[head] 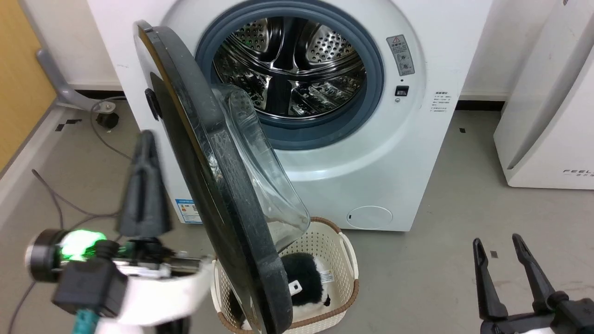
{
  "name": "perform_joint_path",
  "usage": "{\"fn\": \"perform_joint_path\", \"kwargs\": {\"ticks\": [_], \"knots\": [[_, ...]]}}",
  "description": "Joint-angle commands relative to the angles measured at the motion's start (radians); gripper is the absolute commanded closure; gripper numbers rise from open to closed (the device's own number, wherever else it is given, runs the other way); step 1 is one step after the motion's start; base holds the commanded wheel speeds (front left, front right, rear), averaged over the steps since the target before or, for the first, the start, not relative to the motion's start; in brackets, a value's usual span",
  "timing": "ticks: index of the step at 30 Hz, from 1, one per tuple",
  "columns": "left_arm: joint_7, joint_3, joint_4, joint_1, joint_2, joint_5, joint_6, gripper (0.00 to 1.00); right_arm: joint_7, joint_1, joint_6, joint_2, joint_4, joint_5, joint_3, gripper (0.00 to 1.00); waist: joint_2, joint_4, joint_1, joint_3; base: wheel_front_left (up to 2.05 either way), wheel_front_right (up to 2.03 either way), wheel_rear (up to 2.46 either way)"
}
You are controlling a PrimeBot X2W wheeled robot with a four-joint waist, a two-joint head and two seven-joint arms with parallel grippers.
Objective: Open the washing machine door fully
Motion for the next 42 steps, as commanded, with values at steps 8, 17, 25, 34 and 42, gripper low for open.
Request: {"fn": "perform_joint_path", "kwargs": {"ticks": [8, 17, 25, 34, 42], "knots": [[-0.004, -0.188, -0.095, -0.008, -0.008, 0.011, -0.053, 1.00, -0.004, 0.022, 0.001, 0.006, -0.008, -0.004, -0.003, 0.00, -0.0001, -0.001, 0.0000, 0.001, 0.00, 0.00, 0.00], [-0.004, -0.385, -0.107, 0.030, -0.010, 0.026, -0.082, 1.00, -0.004, 0.021, 0.001, 0.006, -0.005, -0.002, -0.010, 0.00, -0.0001, 0.013, 0.0000, 0.005, 0.00, 0.00, 0.00], [-0.004, -0.516, -0.056, 0.082, -0.003, 0.039, -0.105, 1.00, -0.004, 0.014, 0.001, 0.006, 0.000, 0.001, -0.007, 0.00, -0.0001, 0.028, 0.0000, 0.015, 0.00, 0.00, 0.00], [-0.004, -0.573, 0.046, 0.145, 0.013, 0.038, -0.102, 1.00, -0.004, 0.006, 0.001, 0.006, 0.003, 0.006, -0.006, 0.00, -0.0001, 0.044, 0.0000, 0.028, 0.00, 0.00, 0.00], [-0.004, -0.555, 0.158, 0.170, 0.018, 0.027, -0.069, 1.00, -0.004, 0.001, 0.001, 0.006, 0.005, 0.004, -0.006, 0.00, -0.0001, 0.049, 0.0000, 0.037, 0.00, 0.00, 0.00]]}}
